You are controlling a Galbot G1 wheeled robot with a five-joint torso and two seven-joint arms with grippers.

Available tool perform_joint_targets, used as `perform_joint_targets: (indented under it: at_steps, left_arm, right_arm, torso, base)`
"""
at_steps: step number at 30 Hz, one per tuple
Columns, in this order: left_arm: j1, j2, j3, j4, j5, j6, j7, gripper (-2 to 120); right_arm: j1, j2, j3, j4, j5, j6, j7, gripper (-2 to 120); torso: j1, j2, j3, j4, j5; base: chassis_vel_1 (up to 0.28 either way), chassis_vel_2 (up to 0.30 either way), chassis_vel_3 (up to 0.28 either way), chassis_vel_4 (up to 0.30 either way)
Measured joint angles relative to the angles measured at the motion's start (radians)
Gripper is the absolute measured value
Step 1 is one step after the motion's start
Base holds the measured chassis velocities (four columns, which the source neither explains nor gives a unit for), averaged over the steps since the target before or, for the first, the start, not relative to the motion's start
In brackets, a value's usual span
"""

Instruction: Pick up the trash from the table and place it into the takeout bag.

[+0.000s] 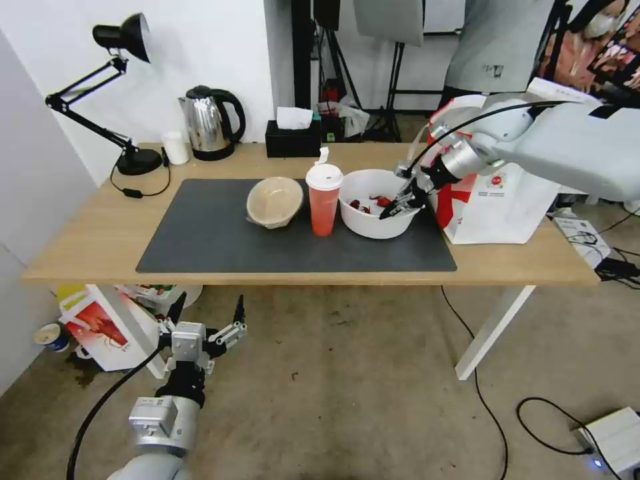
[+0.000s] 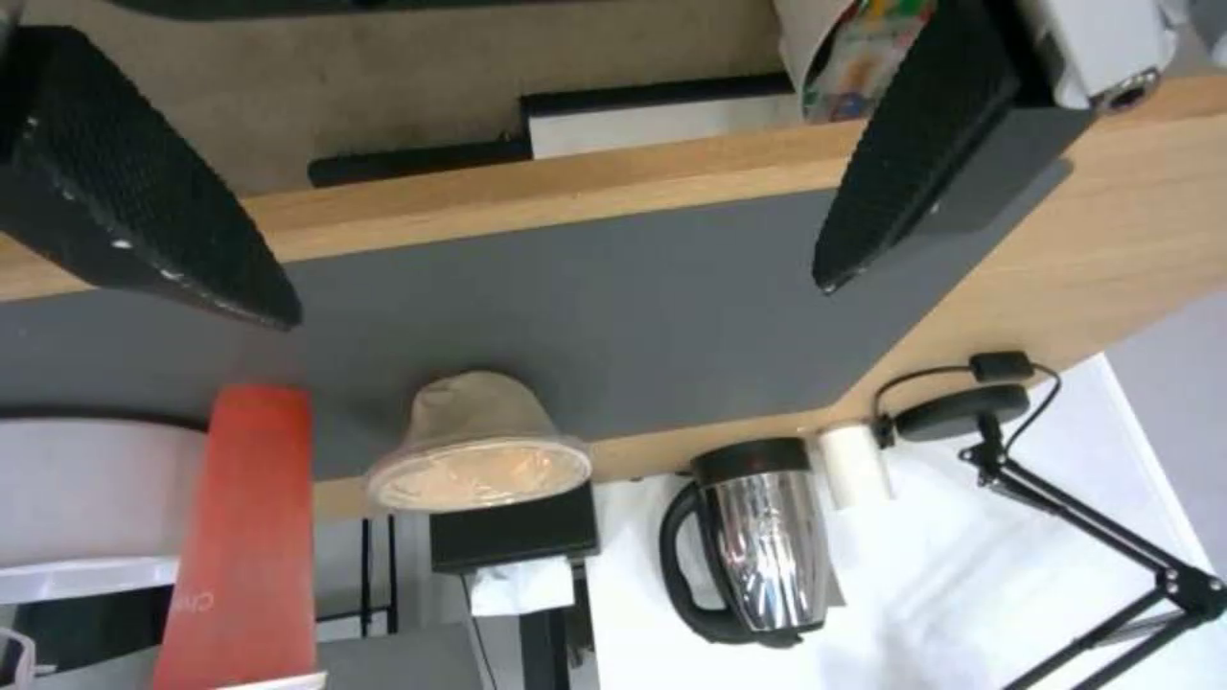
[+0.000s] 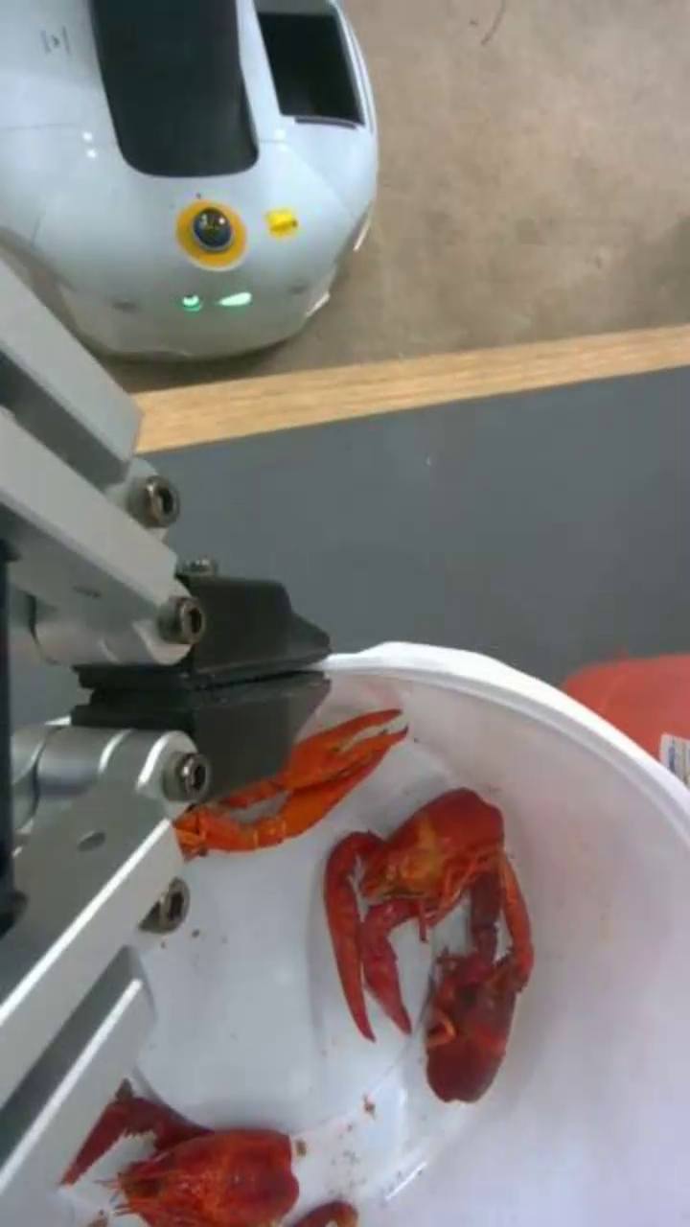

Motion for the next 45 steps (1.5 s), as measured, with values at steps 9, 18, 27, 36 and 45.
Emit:
perform_joint_targets:
  at_steps: [9,18,27,36,45]
  left_arm:
    - [0.0,0.0,0.0,0.0,0.0,0.0,0.0,100]
    - [0.0,0.0,0.0,0.0,0.0,0.0,0.0,100]
    - [0.0,0.0,0.0,0.0,0.0,0.0,0.0,100]
    - [0.0,0.0,0.0,0.0,0.0,0.0,0.0,100]
    - [0.0,0.0,0.0,0.0,0.0,0.0,0.0,100]
  right_arm:
    - [0.0,0.011,-0.006,0.012,-0.026,0.001,0.003,16]
    - [0.004,0.006,-0.013,0.012,-0.033,0.0,0.003,48]
    - [-0.03,-0.015,-0.003,-0.01,-0.046,0.003,0.004,82]
    - [-0.049,-0.024,0.009,-0.028,-0.059,0.008,0.006,100]
    - [-0.063,-0.04,0.023,-0.053,-0.065,0.006,0.002,84]
  torso:
    - [0.0,0.0,0.0,-0.0001,0.0001]
    - [0.0,0.0,0.0,-0.0001,0.0]
    - [0.0,0.0,0.0,0.0,0.0]
    - [0.0,0.0,0.0,0.0,0.0001]
    - [0.0,0.0,0.0,0.0,0.0001]
  base:
    - [0.0,0.0,0.0,0.0]
    - [0.0,0.0,0.0,0.0]
    - [0.0,0.0,0.0,0.0]
    - [0.0,0.0,0.0,0.0]
    - [0.0,0.0,0.0,0.0]
